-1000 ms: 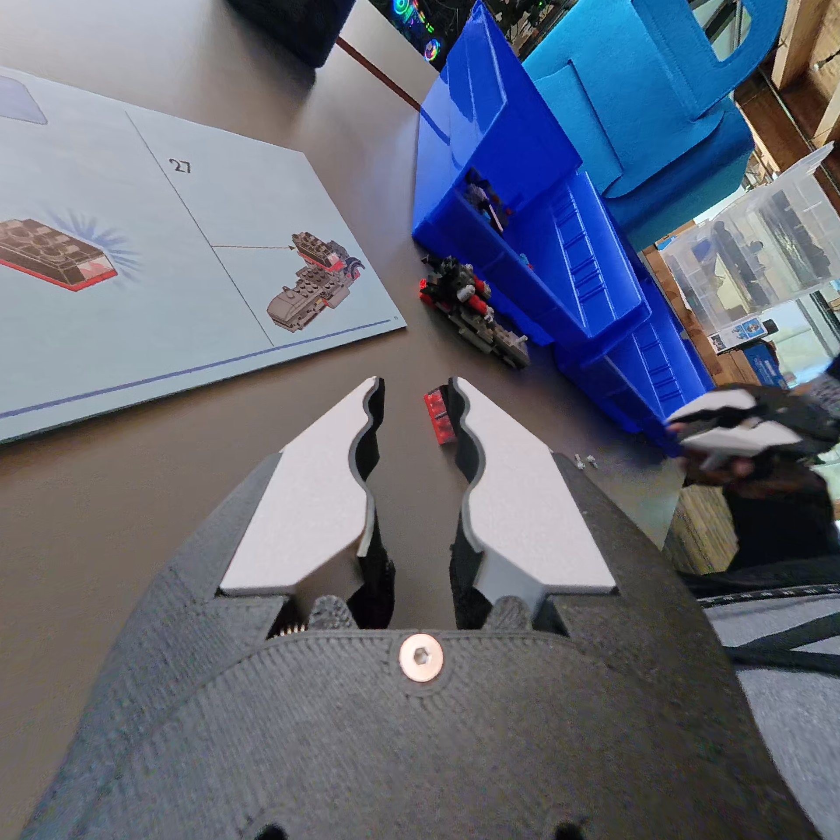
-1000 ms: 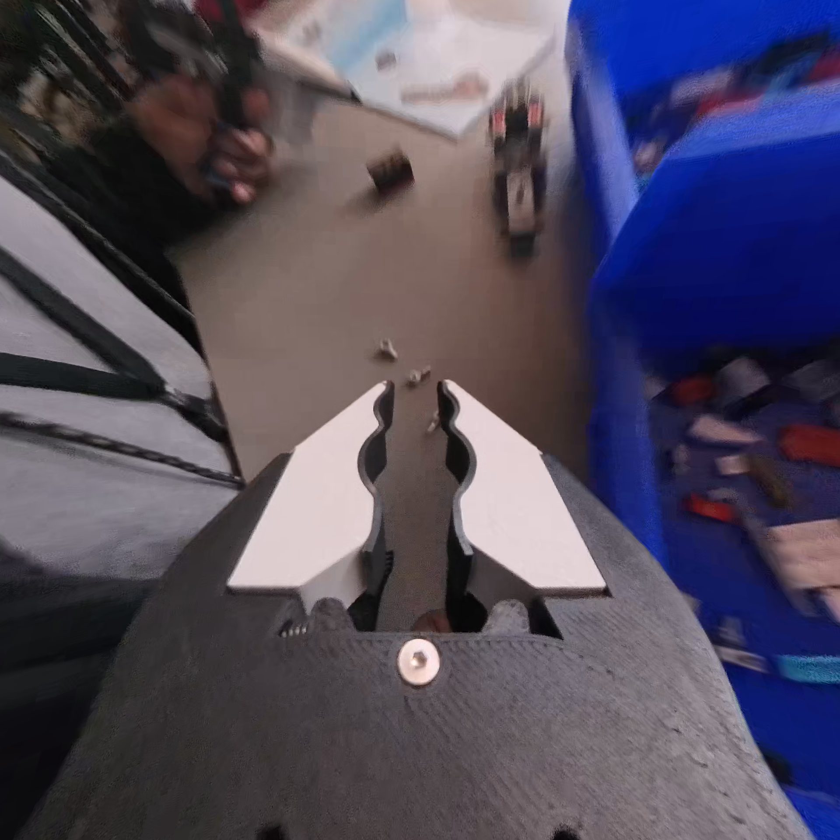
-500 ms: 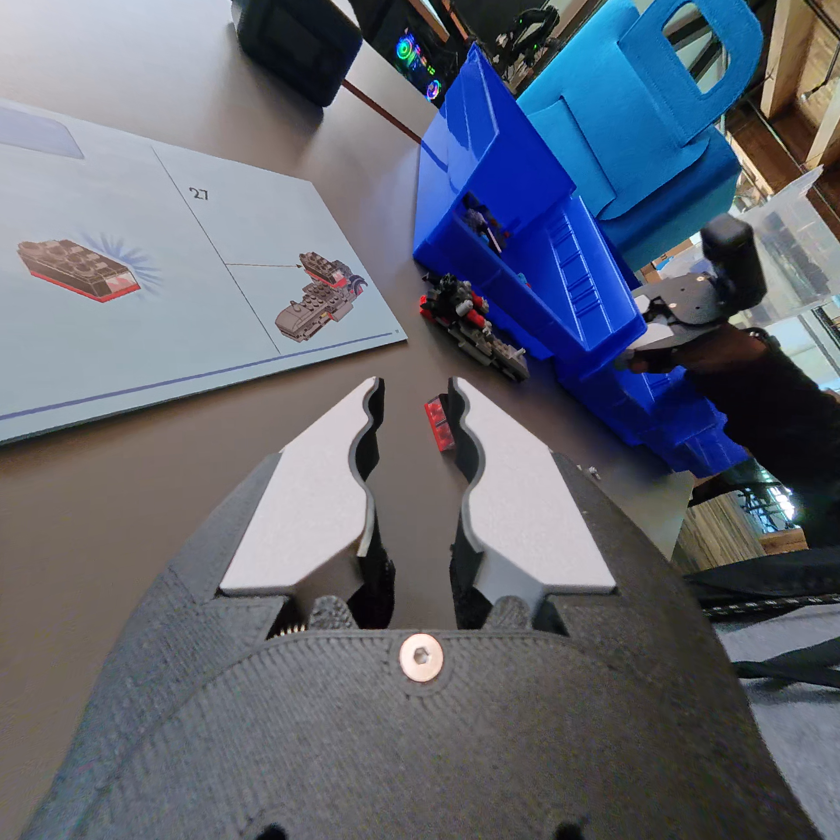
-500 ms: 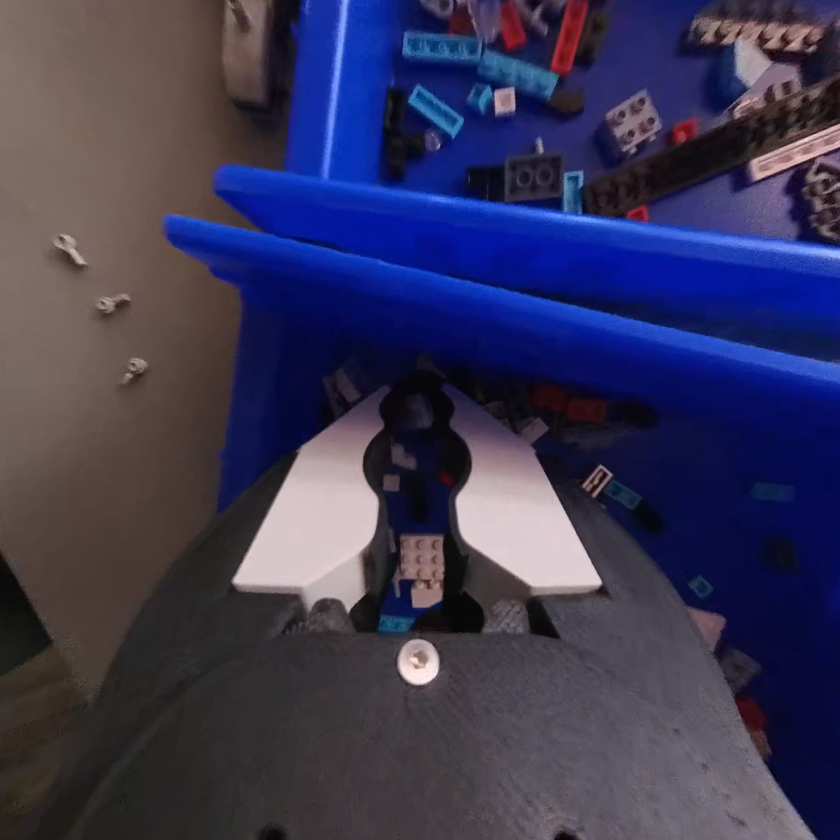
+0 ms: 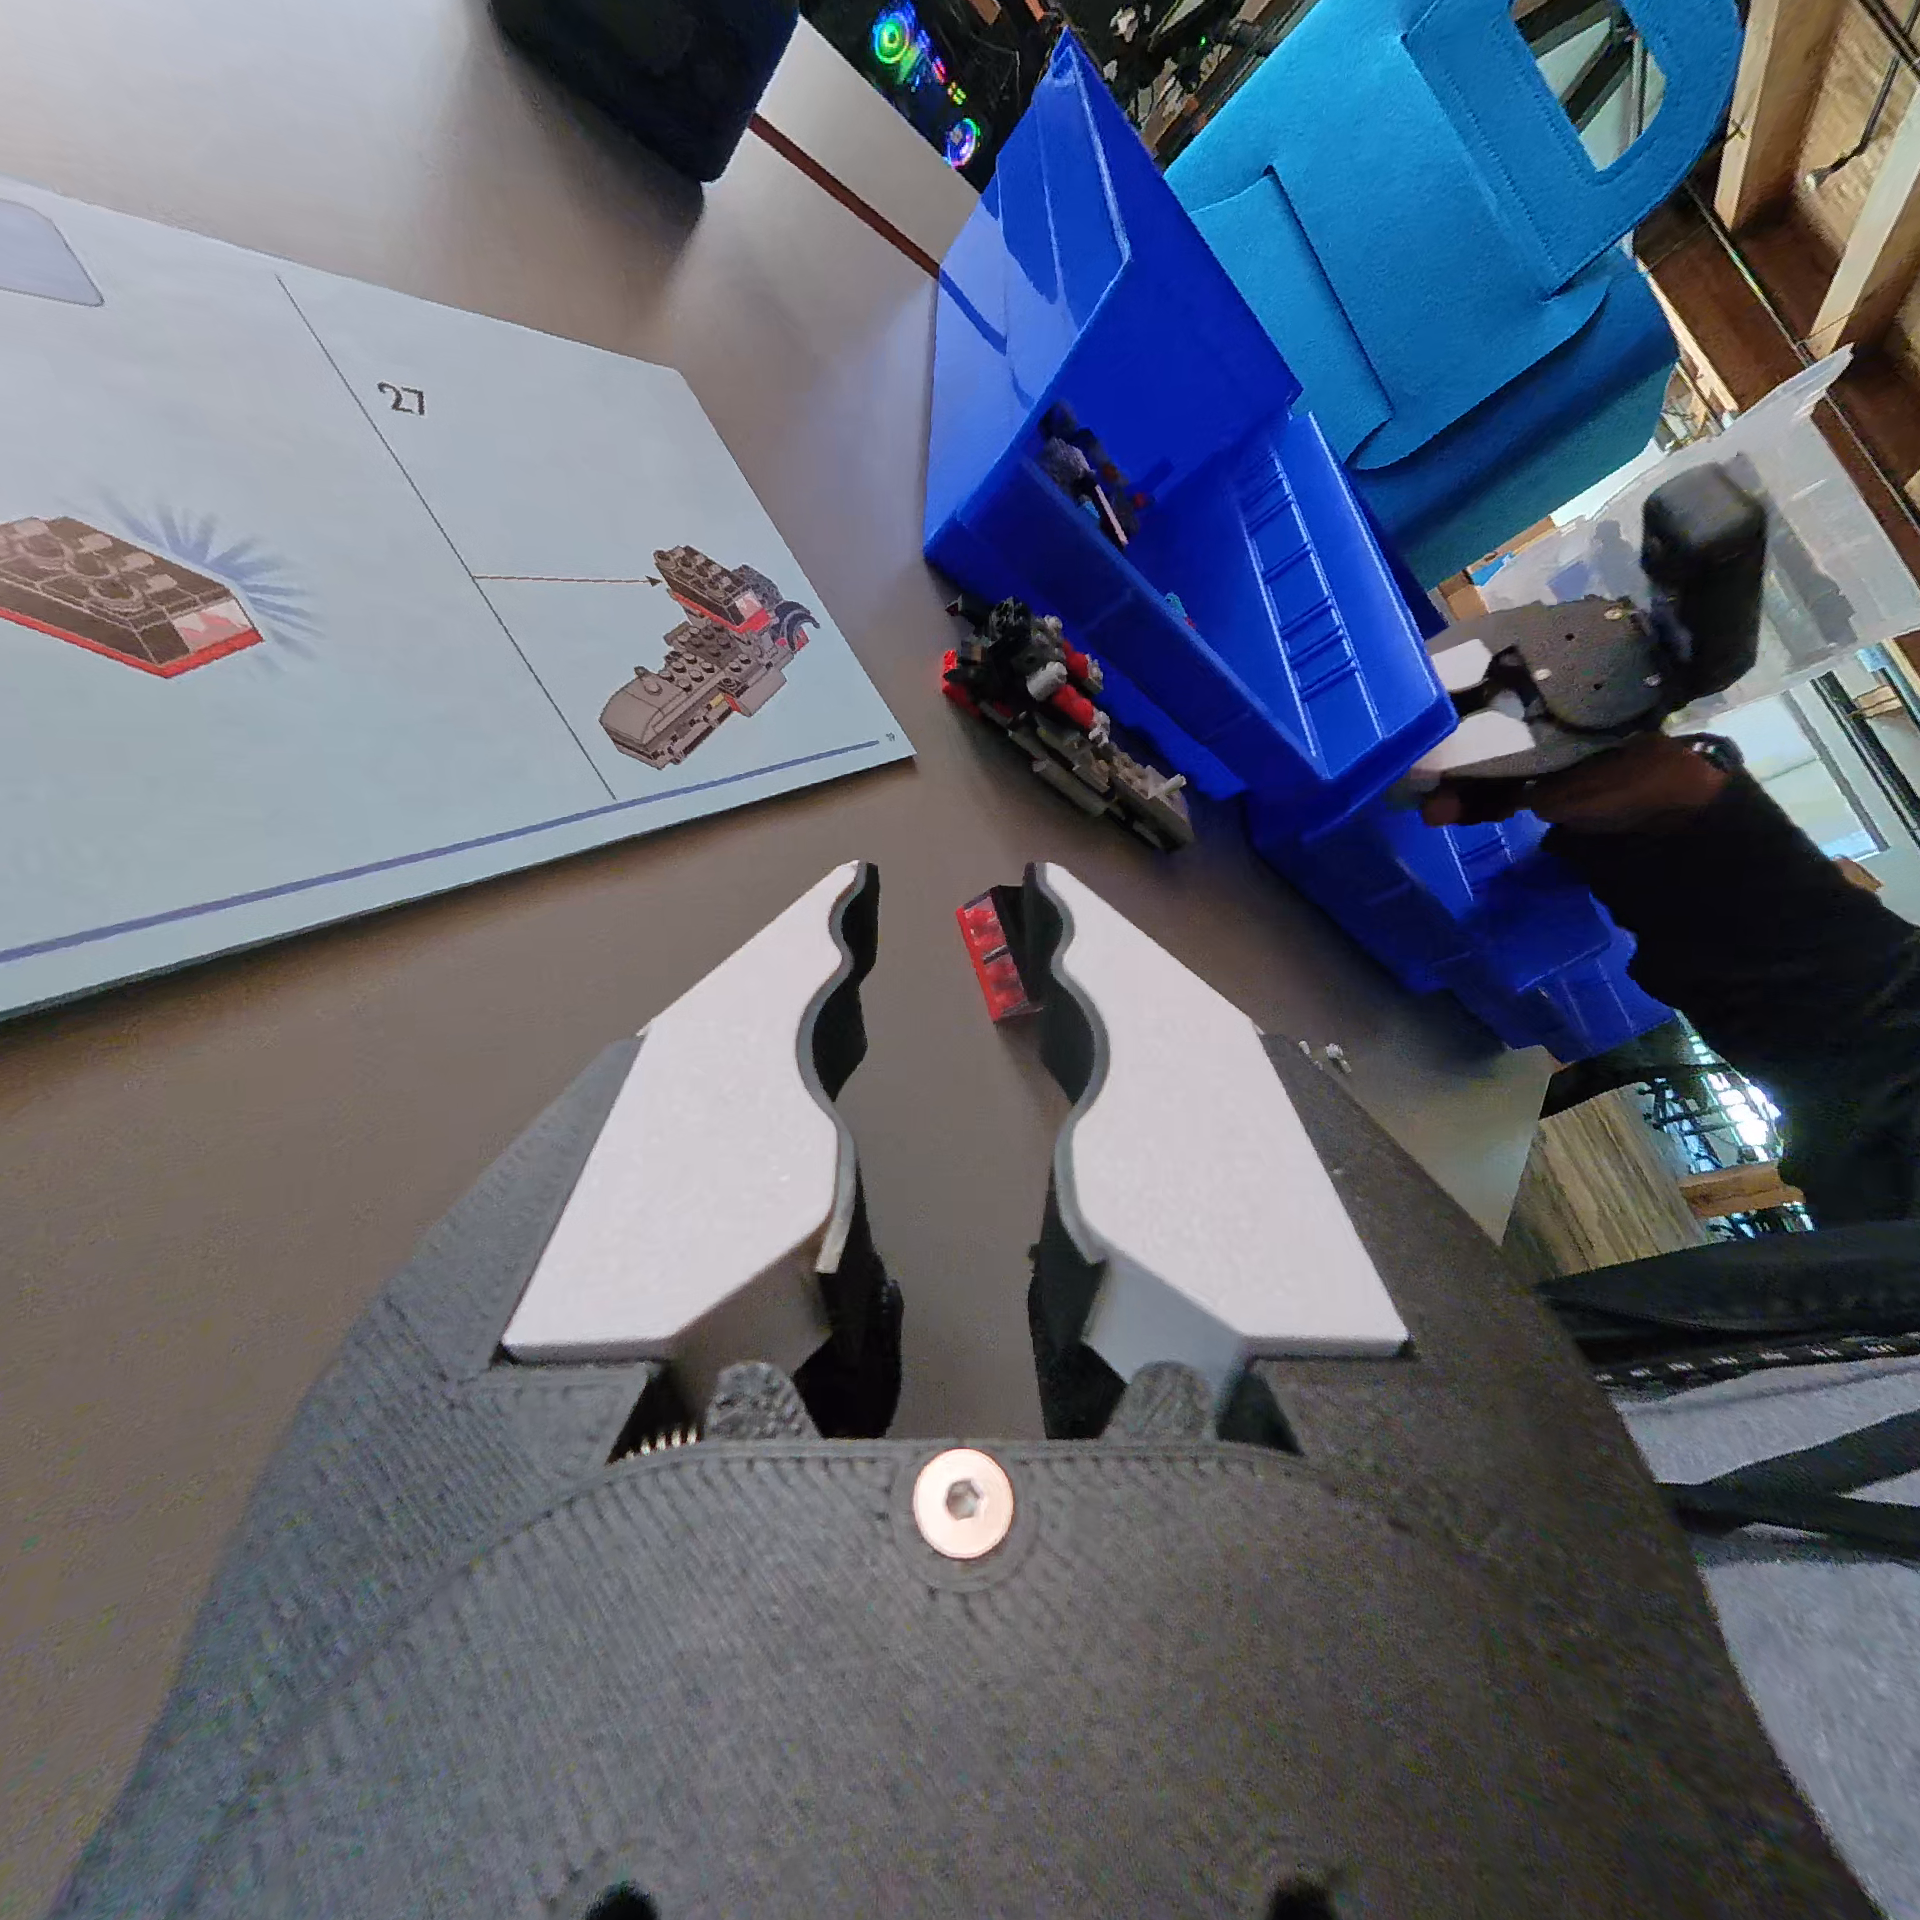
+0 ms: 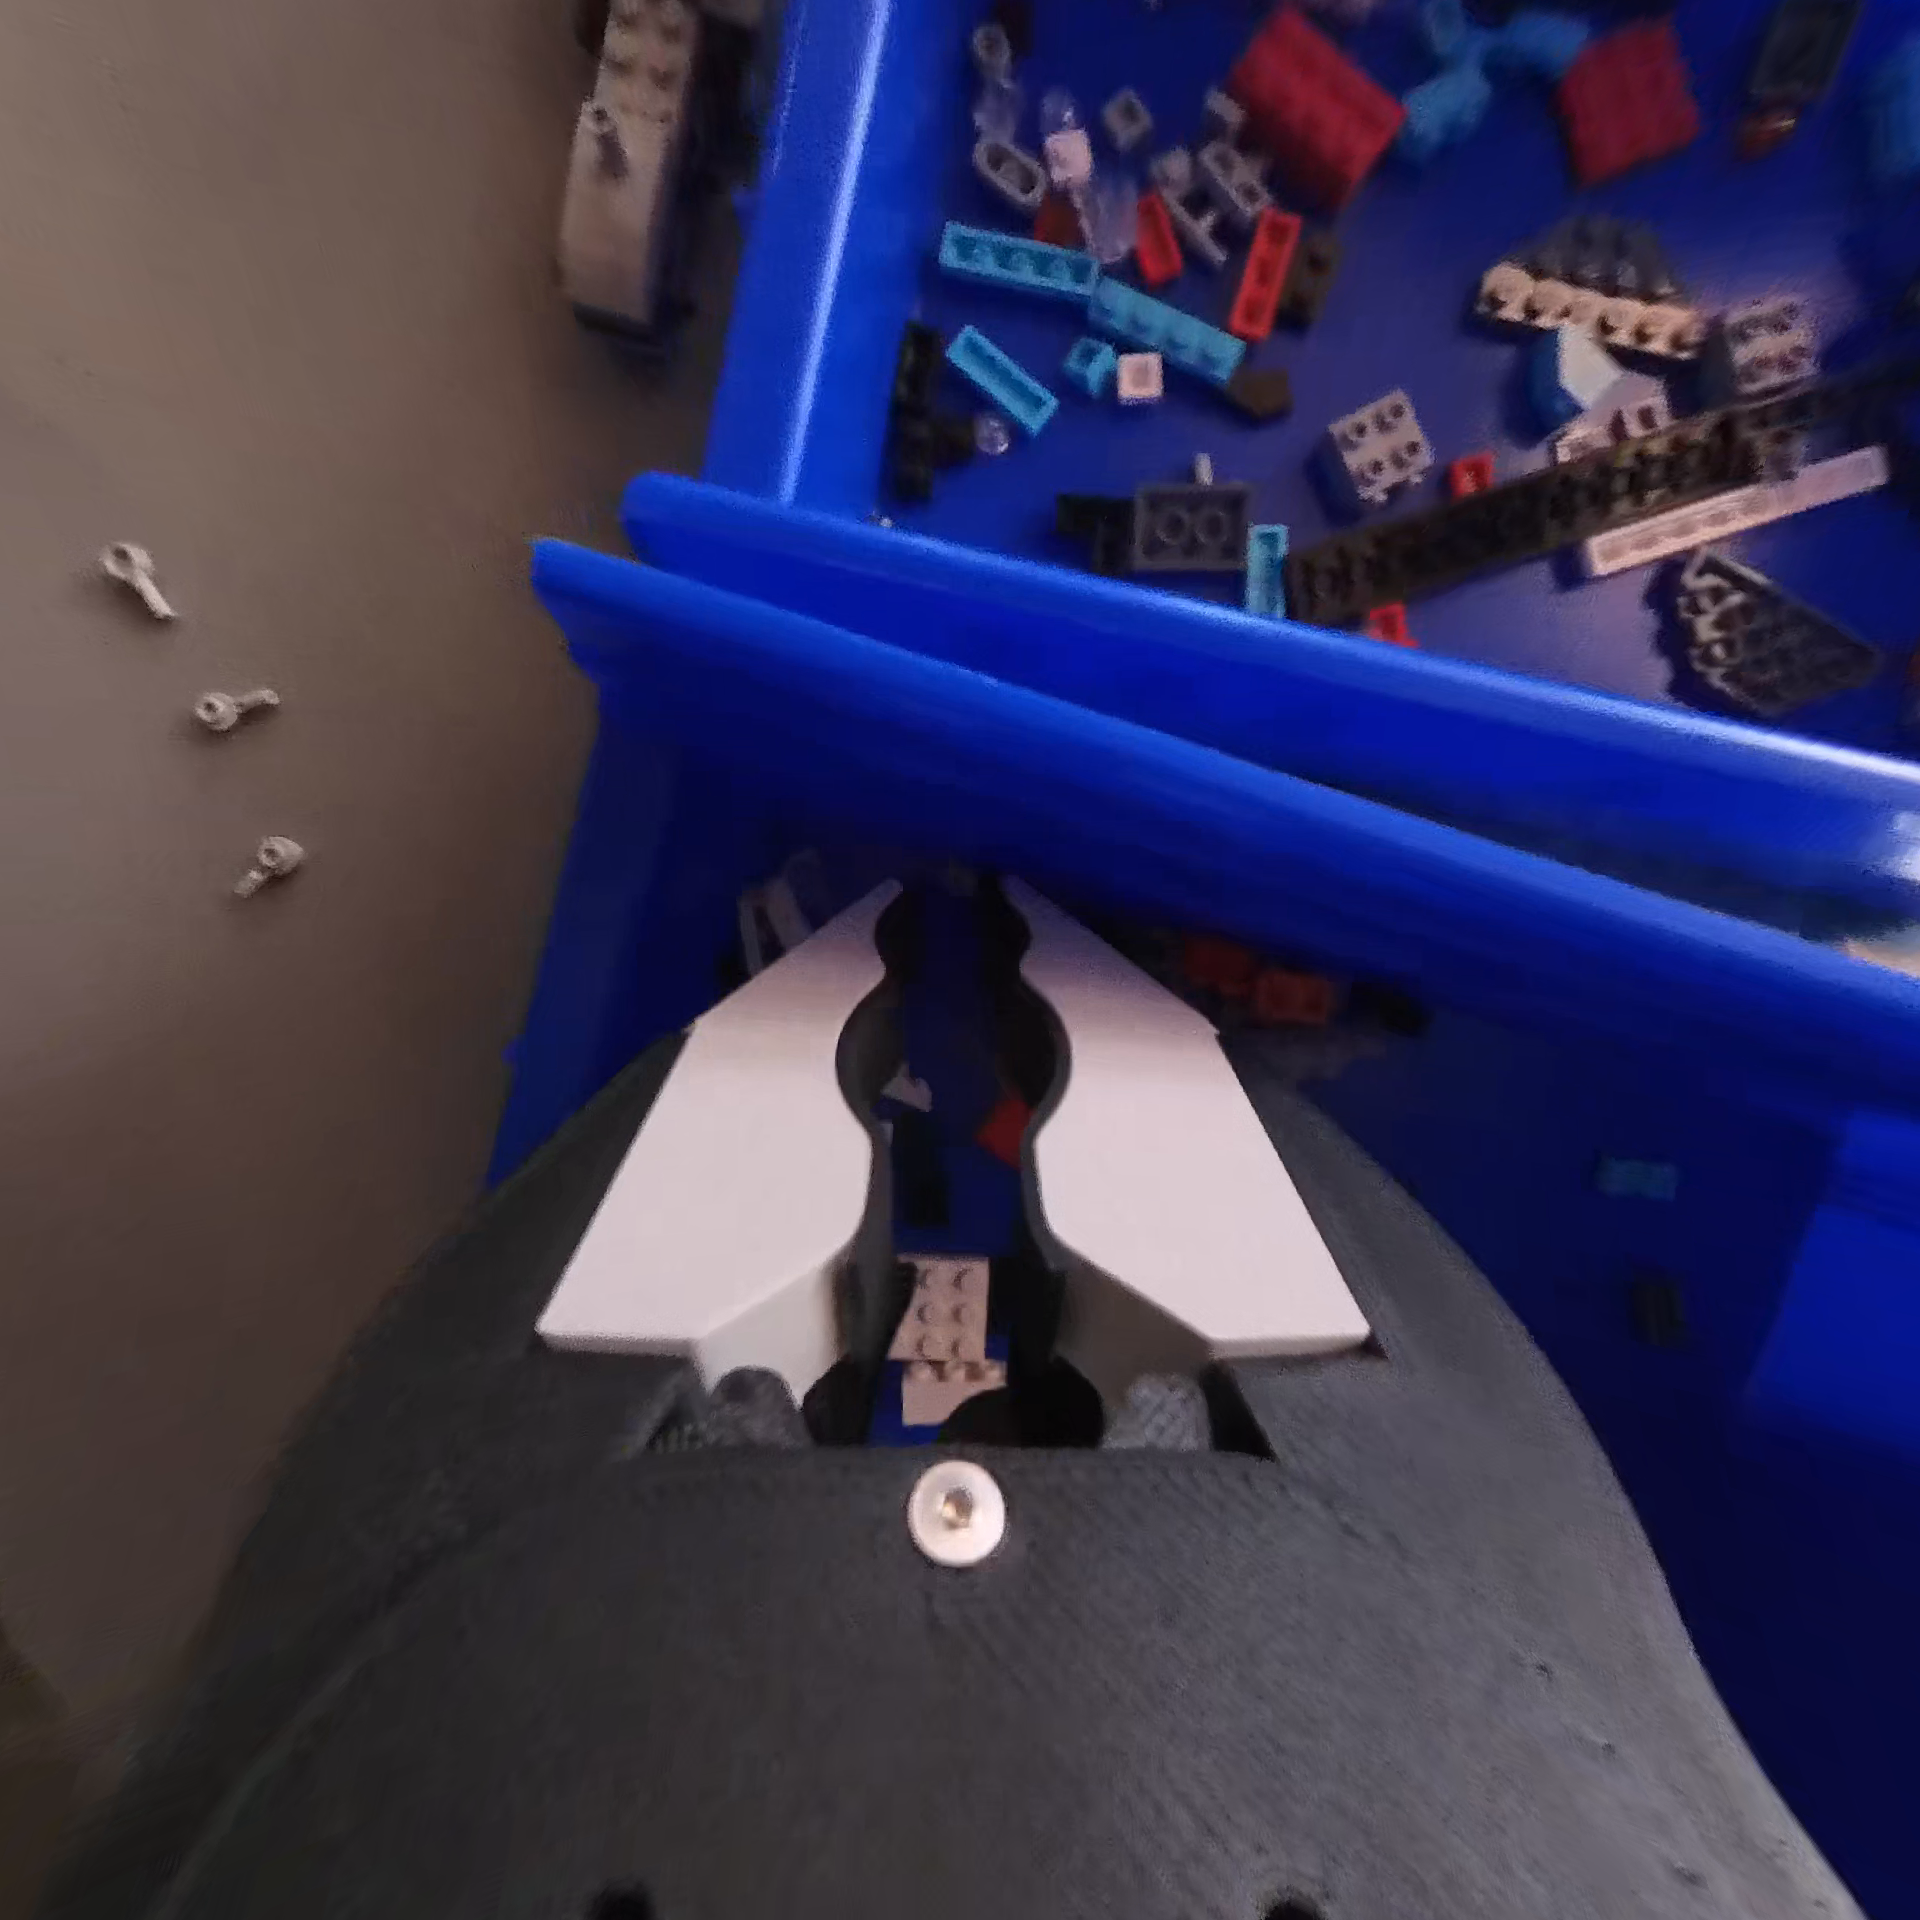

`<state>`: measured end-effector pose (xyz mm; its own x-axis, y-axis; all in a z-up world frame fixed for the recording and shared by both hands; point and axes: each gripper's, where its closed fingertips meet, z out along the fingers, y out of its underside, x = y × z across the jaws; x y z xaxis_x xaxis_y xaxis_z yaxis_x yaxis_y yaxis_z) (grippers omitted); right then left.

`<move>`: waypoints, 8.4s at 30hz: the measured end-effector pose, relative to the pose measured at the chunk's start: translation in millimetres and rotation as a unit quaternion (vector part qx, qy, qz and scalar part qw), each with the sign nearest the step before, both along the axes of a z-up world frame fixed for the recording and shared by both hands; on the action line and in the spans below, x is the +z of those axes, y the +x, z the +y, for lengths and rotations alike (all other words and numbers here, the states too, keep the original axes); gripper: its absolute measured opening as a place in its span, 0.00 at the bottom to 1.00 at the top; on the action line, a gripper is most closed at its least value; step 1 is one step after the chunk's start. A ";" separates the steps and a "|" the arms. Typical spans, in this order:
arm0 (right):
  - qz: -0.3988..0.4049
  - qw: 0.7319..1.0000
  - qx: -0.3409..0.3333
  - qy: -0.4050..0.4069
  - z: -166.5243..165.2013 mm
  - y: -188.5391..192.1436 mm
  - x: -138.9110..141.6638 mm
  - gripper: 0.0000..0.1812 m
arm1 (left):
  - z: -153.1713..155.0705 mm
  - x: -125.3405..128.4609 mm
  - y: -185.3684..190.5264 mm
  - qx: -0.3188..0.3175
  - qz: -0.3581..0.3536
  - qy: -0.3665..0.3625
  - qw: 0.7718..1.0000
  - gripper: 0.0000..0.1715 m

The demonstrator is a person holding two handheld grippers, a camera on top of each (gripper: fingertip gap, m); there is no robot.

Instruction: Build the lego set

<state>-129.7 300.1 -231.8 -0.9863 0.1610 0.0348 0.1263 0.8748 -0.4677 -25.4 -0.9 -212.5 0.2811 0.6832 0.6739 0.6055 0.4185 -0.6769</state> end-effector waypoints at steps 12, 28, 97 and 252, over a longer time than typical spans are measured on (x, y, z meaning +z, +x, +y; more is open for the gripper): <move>0.023 0.999 0.043 0.024 2.1 -5.1 -21.5 0.08 | 0.3 1.5 0.8 0.000 0.007 -0.002 1.000 0.17; -0.002 0.997 -0.049 -0.066 -6.6 31.2 54.8 0.05 | 3.8 5.7 3.1 -0.021 0.009 0.026 0.999 0.18; 0.204 0.914 -0.012 -0.350 -281.1 81.8 71.1 0.19 | 24.3 62.1 -26.3 -0.041 0.020 0.446 0.894 0.12; 0.055 0.982 0.057 -0.172 -274.7 102.9 -6.0 0.10 | -6.2 15.5 8.6 -0.051 -0.092 0.311 0.944 0.10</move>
